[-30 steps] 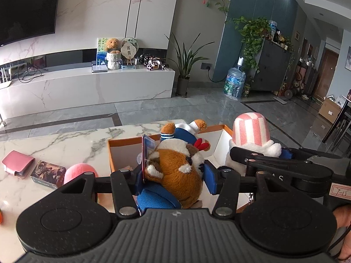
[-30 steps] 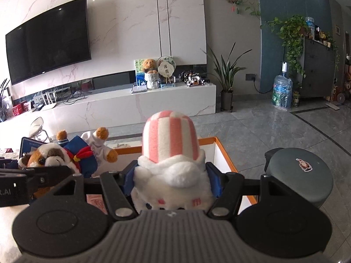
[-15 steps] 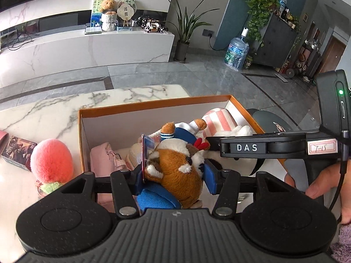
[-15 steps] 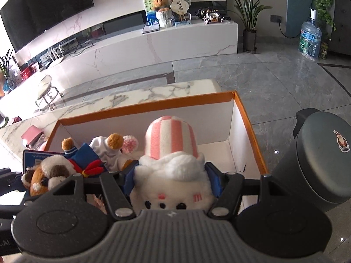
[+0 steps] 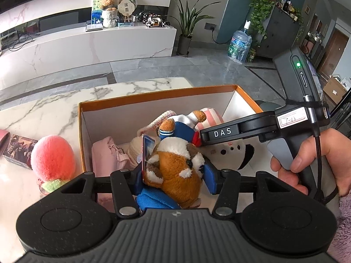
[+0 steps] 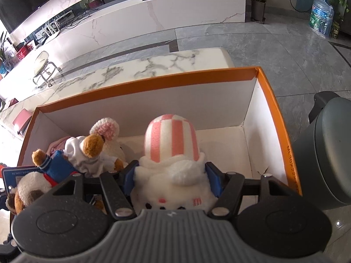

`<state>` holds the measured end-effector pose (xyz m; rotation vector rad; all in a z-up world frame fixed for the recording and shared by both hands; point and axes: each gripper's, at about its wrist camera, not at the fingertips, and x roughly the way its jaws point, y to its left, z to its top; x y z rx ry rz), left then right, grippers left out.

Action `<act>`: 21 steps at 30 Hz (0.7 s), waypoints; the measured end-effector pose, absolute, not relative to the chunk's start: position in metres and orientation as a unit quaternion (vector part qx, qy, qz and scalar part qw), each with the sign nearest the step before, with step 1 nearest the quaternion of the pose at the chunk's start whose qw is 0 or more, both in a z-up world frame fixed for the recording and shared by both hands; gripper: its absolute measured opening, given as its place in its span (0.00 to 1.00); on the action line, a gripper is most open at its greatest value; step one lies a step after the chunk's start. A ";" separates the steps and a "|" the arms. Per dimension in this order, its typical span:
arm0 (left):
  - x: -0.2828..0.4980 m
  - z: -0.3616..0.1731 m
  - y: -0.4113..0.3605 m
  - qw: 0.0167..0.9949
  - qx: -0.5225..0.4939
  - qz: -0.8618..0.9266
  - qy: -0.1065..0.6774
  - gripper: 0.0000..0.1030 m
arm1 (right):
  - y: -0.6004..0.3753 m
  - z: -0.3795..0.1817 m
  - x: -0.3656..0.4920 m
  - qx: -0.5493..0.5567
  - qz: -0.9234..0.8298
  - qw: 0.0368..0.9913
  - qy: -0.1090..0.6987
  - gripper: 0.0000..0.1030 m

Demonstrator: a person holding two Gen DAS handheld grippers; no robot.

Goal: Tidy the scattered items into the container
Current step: 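Open the right tool to drop the dog plush while the left tool releases the fox keychain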

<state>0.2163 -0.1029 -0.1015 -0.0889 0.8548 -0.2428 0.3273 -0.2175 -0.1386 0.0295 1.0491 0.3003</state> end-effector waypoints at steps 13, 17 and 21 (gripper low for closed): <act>0.195 -0.088 -0.098 0.909 0.004 -0.160 0.385 0.58 | -0.222 -0.132 0.320 -0.001 0.124 0.871 0.475 0.76; 0.189 -0.084 -0.096 0.897 0.014 -0.196 0.395 0.58 | -0.222 -0.125 0.311 -0.002 0.117 0.882 0.457 0.76; 0.189 -0.084 -0.094 0.881 0.020 -0.225 0.416 0.58 | -0.226 -0.114 0.298 -0.018 0.111 0.895 0.432 0.76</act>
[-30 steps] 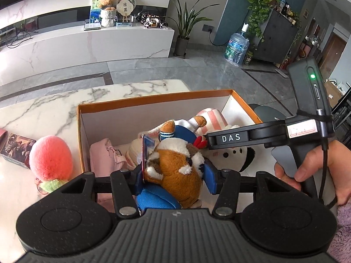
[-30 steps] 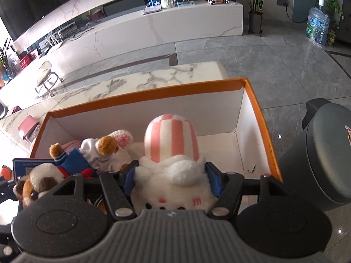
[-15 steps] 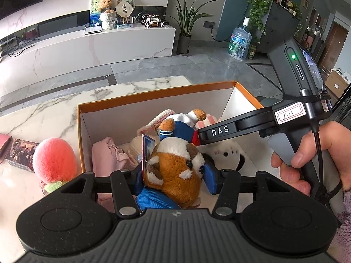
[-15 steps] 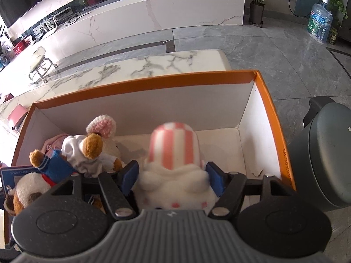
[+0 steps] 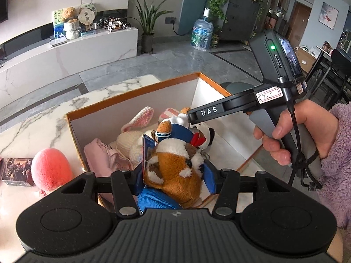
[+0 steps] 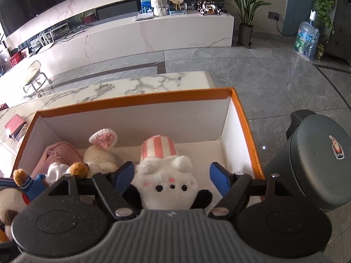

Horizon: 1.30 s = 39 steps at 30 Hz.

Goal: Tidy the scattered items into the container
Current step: 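Open the right tool to drop the dog plush while the left tool releases the fox keychain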

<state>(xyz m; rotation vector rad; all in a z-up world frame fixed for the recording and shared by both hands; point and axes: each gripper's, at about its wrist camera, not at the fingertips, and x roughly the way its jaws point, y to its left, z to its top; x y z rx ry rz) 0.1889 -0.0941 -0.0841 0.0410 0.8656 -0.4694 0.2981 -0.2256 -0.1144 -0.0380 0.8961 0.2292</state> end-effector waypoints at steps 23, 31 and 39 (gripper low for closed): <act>0.235 -0.112 -0.096 0.802 0.030 -0.270 0.533 0.60 | -0.204 -0.104 0.265 0.009 0.166 0.883 0.438 0.21; 0.224 -0.109 -0.092 0.826 0.044 -0.228 0.513 0.69 | -0.195 -0.113 0.256 -0.005 0.168 0.870 0.463 0.00; 0.215 -0.095 -0.078 0.843 0.023 -0.211 0.494 0.63 | -0.193 -0.125 0.255 0.000 0.160 0.859 0.486 0.00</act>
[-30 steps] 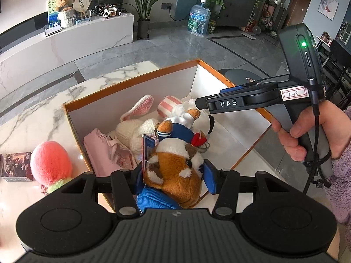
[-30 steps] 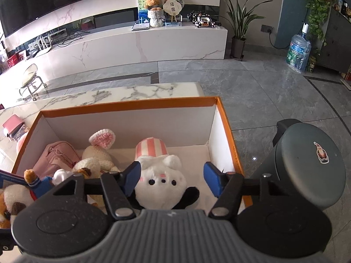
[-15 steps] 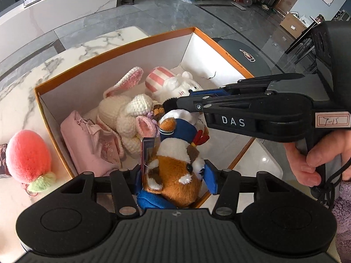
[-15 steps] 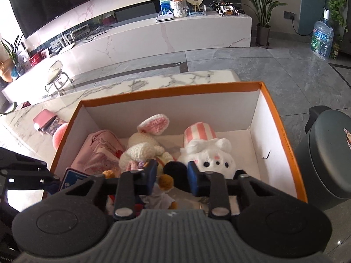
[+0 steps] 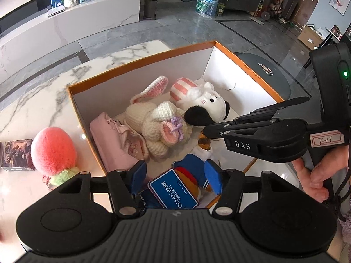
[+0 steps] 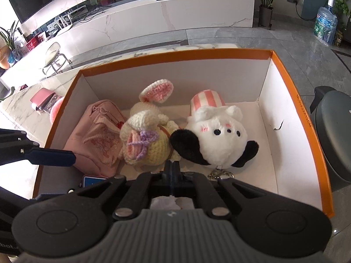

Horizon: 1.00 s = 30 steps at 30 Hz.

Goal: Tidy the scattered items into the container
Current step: 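Open the right tool to drop the dog plush while the left tool releases the fox keychain, then withdraw both tools from the box toward the items on the table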

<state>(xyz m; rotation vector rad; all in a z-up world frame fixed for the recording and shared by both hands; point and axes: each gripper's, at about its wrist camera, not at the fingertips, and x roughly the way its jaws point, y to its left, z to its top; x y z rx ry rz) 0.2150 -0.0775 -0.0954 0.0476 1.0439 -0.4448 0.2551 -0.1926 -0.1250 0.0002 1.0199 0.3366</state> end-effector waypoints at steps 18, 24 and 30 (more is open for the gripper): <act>0.141 -0.044 -0.024 0.926 -0.016 -0.130 0.355 0.63 | -0.153 -0.060 0.171 -0.054 0.143 0.917 0.369 0.45; 0.110 -0.030 0.001 0.949 0.000 -0.094 0.301 0.65 | -0.122 -0.043 0.129 -0.057 0.157 0.932 0.322 0.55; 0.076 -0.025 0.035 0.965 -0.007 -0.072 0.253 0.79 | -0.086 -0.039 0.093 -0.053 0.172 0.939 0.294 0.63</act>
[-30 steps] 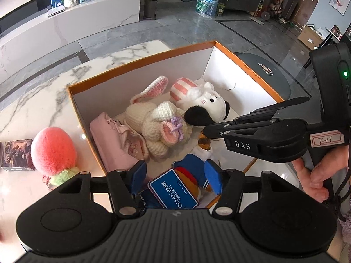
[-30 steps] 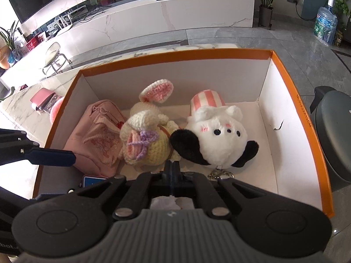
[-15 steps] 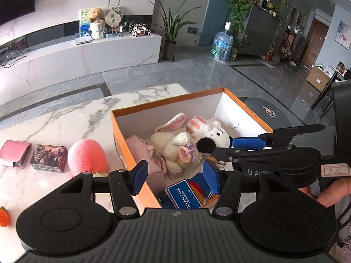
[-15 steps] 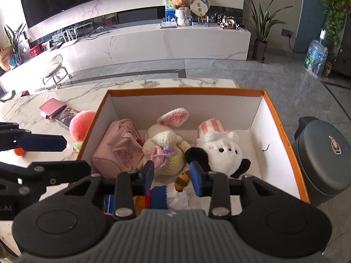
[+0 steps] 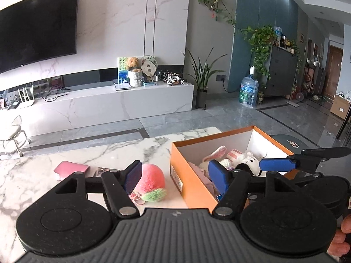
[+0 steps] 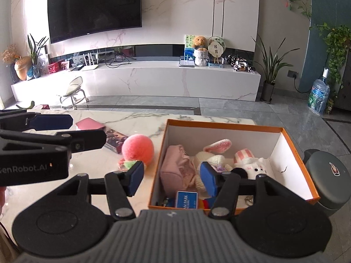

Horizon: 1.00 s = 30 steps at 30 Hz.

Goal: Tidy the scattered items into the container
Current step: 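Withdraw both tools from the box toward the items on the table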

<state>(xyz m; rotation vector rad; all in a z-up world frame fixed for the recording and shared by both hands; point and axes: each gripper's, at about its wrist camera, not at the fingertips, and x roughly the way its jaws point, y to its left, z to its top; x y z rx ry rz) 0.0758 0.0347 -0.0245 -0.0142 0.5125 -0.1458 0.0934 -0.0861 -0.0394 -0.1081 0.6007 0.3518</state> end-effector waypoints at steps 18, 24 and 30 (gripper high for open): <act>0.005 -0.052 0.118 0.977 -0.023 0.048 0.205 0.85 | 0.002 -0.063 0.016 -0.043 0.155 0.960 0.229 0.78; -0.004 -0.071 0.138 0.971 -0.021 0.094 0.217 0.85 | 0.014 -0.082 0.010 -0.043 0.140 0.960 0.240 0.78; -0.004 -0.096 0.158 0.964 -0.039 0.119 0.236 0.85 | 0.029 -0.104 0.013 -0.064 0.147 0.951 0.264 0.78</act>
